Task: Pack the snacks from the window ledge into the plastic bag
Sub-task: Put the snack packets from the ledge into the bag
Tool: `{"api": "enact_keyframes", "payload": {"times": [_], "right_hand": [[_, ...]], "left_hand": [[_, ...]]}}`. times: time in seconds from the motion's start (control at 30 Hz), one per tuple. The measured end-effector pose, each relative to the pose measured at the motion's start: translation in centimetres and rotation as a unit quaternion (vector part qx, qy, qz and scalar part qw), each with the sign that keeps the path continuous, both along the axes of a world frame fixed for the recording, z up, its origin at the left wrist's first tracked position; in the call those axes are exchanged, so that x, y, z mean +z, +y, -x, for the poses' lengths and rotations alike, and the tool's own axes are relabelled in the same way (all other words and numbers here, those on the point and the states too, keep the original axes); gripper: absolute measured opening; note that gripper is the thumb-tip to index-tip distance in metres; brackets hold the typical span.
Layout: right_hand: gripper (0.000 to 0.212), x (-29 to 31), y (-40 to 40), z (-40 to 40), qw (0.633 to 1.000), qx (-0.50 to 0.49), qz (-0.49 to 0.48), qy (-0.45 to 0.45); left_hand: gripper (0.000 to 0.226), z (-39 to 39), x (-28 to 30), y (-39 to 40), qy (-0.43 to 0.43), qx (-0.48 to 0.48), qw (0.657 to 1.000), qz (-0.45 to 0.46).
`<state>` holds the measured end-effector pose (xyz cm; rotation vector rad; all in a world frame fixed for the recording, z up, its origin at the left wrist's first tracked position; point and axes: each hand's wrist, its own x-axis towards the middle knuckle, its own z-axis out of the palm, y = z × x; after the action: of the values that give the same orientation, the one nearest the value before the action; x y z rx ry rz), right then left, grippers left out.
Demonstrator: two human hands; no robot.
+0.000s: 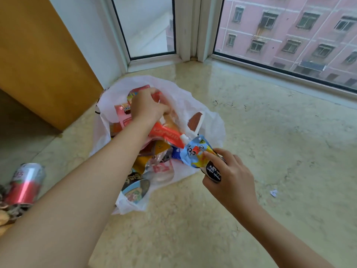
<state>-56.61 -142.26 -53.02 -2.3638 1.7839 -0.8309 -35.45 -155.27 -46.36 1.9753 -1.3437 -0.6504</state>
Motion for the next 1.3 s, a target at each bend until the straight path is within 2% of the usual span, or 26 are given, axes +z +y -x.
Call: {"api": "enact_keyframes", "payload": {"times": [0.07,0.2,0.27,0.33,0.43,0.53,0.63,0.7,0.77,1.0,1.1,1.17,1.23,1.3], "right_hand": [[0.050,0.1,-1.0,-0.7,1.000,-0.013,-0.012,-0.015],[0.050,0.3,-2.6,-2.7,0.999,-0.023,-0.023,-0.039],[0.048,0.3,-2.8,-4.0,0.998,-0.020,-0.029,-0.056],[0.046,0.0,-2.5,-5.4,0.997,-0.003,-0.031,-0.073],[0.042,-0.8,-2.0,-7.4,0.995,0.017,-0.040,-0.090],[0.039,-1.8,-2.5,-8.3,0.994,-0.014,-0.060,-0.088],[0.038,-2.6,-3.2,-8.3,0.992,-0.039,-0.071,-0.093],[0.037,-2.6,-3.9,-8.6,0.992,-0.045,-0.076,-0.093],[0.037,-2.6,-4.9,-9.1,0.989,-0.056,-0.090,-0.106],[0.032,-2.4,-9.3,-11.3,0.981,-0.092,-0.094,-0.145],[0.032,-2.4,-10.8,-12.3,0.972,-0.106,-0.116,-0.175],[0.032,-2.3,-10.8,-12.7,0.946,-0.148,-0.152,-0.245],[0.032,-2.5,-10.4,-12.5,0.910,-0.199,-0.193,-0.308],[0.034,-2.9,-10.1,-12.4,0.890,-0.228,-0.213,-0.332]], "left_hand": [[0.048,0.1,0.3,-1.8,-0.024,-0.002,1.000,0.009],[0.084,-1.2,0.1,-4.6,-0.073,0.007,0.996,0.060],[0.081,-1.9,-0.2,-5.0,-0.106,-0.020,0.991,0.085],[0.068,-2.2,-0.4,-4.7,-0.187,-0.058,0.976,0.100],[0.045,-2.6,-0.8,-3.3,-0.304,-0.129,0.932,0.146],[0.033,-3.4,-1.8,-1.2,-0.396,-0.194,0.866,0.236],[0.039,-4.7,-3.6,0.9,-0.493,-0.250,0.793,0.258],[0.047,-5.6,-4.7,2.1,-0.575,-0.271,0.738,0.226],[0.055,-6.3,-5.4,2.8,-0.629,-0.265,0.706,0.191],[0.085,-6.9,-6.1,1.2,-0.691,-0.231,0.672,0.131],[0.089,-7.2,-5.9,0.8,-0.702,-0.236,0.661,0.120],[0.087,-6.8,-5.9,1.7,-0.681,-0.263,0.667,0.148],[0.075,-6.3,-6.9,3.5,-0.613,-0.327,0.688,0.211],[0.066,-6.0,-7.9,4.8,-0.577,-0.361,0.697,0.226]]}}
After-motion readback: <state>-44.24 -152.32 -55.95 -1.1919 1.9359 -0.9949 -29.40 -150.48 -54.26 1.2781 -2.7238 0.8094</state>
